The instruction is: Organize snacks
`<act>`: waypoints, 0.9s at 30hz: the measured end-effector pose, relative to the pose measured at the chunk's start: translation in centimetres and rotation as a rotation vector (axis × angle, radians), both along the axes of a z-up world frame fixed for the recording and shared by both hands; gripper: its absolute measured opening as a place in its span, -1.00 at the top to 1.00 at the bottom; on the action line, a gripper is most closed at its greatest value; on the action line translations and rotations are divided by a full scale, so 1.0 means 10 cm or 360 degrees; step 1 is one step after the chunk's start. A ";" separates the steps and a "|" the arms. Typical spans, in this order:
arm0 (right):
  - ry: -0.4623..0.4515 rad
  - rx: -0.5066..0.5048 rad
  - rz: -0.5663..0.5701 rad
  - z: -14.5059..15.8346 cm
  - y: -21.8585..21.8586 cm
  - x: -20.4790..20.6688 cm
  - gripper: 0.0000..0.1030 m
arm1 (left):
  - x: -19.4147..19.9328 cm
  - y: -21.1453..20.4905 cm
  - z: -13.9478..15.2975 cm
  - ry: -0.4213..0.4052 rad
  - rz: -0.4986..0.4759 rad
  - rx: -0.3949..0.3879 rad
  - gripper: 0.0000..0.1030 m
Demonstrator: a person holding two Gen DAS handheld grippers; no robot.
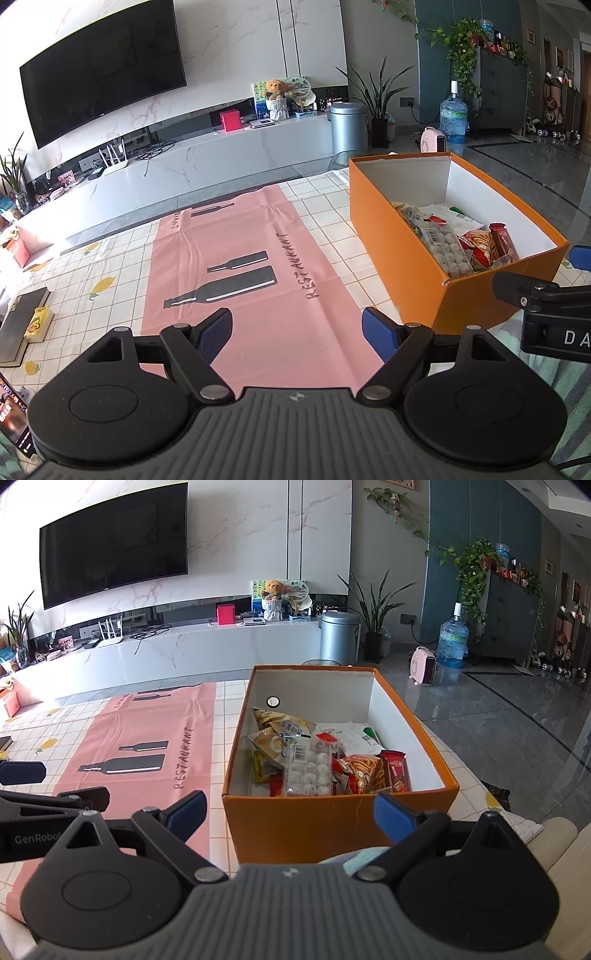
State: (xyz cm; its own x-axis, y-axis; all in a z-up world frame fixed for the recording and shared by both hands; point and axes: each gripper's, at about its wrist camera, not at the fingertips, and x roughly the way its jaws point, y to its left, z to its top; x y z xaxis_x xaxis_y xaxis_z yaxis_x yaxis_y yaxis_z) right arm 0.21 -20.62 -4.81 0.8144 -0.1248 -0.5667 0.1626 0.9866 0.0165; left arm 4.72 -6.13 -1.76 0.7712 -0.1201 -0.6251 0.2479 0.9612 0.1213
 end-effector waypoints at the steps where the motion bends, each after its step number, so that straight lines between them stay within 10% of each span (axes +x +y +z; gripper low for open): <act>1: 0.0001 0.0000 0.0000 0.00 0.00 0.00 -0.83 | 0.00 0.00 0.00 -0.0001 0.0000 0.0000 -0.82; 27: -0.0001 0.0000 0.0011 0.04 0.05 0.00 -0.83 | -0.02 0.06 0.09 -0.0032 0.0028 0.0018 -0.82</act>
